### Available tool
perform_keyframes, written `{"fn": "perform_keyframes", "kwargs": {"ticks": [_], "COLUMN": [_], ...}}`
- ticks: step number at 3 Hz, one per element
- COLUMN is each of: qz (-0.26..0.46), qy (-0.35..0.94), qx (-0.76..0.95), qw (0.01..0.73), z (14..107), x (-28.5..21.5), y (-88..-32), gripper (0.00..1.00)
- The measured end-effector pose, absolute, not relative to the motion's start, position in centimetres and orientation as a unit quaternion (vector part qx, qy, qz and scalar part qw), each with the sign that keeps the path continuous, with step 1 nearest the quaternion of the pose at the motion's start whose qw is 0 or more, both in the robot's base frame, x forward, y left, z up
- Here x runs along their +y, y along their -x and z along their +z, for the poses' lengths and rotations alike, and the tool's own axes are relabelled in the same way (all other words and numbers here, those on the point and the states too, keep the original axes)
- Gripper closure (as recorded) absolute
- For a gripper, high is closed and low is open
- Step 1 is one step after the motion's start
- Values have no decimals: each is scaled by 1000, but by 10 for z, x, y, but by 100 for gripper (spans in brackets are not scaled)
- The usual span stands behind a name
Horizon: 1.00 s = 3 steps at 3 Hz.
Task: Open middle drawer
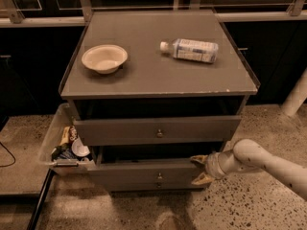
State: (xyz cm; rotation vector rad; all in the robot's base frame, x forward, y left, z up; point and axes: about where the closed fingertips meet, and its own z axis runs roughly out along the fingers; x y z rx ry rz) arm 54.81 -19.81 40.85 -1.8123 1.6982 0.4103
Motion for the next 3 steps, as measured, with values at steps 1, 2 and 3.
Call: {"fn": "perform_keyframes", "kwargs": {"ticks": [1, 2, 3], "qz": [148, 146, 148], "qy": [686, 688, 690], "qx": [640, 636, 630], "qw": [313, 317, 323], "z": [419, 423, 427], "x": [-204, -204, -199], "y": [-527, -513, -498], "gripper": [65, 88, 84]}}
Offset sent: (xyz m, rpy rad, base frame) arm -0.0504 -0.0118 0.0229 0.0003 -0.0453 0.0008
